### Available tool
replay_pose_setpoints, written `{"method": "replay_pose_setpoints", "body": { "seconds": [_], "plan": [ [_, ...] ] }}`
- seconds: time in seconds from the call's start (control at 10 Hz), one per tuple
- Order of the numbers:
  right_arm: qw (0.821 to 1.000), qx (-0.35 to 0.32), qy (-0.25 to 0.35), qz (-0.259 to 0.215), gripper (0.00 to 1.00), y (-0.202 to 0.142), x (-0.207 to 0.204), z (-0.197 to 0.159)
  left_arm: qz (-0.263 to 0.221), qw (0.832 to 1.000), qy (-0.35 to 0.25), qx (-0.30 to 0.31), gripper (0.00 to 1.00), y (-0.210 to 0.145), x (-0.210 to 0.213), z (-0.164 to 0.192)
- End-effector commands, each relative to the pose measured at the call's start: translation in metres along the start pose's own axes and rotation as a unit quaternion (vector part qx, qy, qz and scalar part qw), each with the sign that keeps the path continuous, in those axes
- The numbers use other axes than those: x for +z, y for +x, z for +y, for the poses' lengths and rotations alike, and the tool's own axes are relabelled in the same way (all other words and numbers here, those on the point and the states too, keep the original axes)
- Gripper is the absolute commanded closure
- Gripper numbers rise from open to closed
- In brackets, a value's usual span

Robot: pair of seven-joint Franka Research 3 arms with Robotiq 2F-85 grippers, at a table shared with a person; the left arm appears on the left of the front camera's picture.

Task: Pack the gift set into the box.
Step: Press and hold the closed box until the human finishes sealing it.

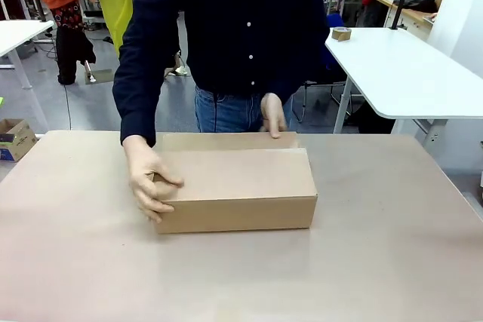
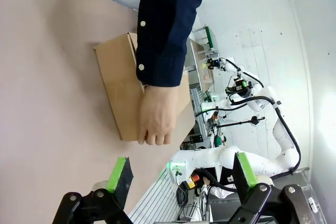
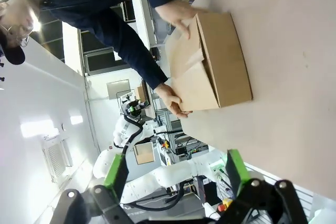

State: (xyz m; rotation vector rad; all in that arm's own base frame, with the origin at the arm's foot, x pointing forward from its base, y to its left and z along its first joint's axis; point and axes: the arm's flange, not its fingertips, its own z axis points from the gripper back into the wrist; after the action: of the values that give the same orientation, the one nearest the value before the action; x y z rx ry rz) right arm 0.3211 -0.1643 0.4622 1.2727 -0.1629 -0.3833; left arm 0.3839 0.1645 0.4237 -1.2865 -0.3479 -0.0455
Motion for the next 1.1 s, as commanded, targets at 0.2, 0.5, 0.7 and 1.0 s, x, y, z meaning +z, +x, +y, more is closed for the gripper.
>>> {"method": "replay_pose_setpoints", "body": {
  "seconds": [0.2,0.5,0.7,1.0],
  "plan": [
    [1.0,0.001,0.007,-0.001,0.0,0.0001,-0.0007,0.0023,-0.001,1.0,0.003,0.0,0.0,-0.0017,0.0002,-0.0015],
    [1.0,0.001,0.007,-0.001,0.0,0.0001,-0.0007,0.0023,-0.001,1.0,0.003,0.0,0.0,-0.0017,0.0002,-0.0015],
    [1.0,0.001,0.007,-0.001,0.0,0.0001,-0.0007,0.0023,-0.001,1.0,0.003,0.0,0.0,-0.0017,0.0002,-0.0015],
    [1.0,0.001,0.007,-0.001,0.0,0.0001,-0.0007,0.0023,-0.001,1.0,0.003,0.0,0.0,-0.0017,0.0002,-0.0015]
  ]
}}
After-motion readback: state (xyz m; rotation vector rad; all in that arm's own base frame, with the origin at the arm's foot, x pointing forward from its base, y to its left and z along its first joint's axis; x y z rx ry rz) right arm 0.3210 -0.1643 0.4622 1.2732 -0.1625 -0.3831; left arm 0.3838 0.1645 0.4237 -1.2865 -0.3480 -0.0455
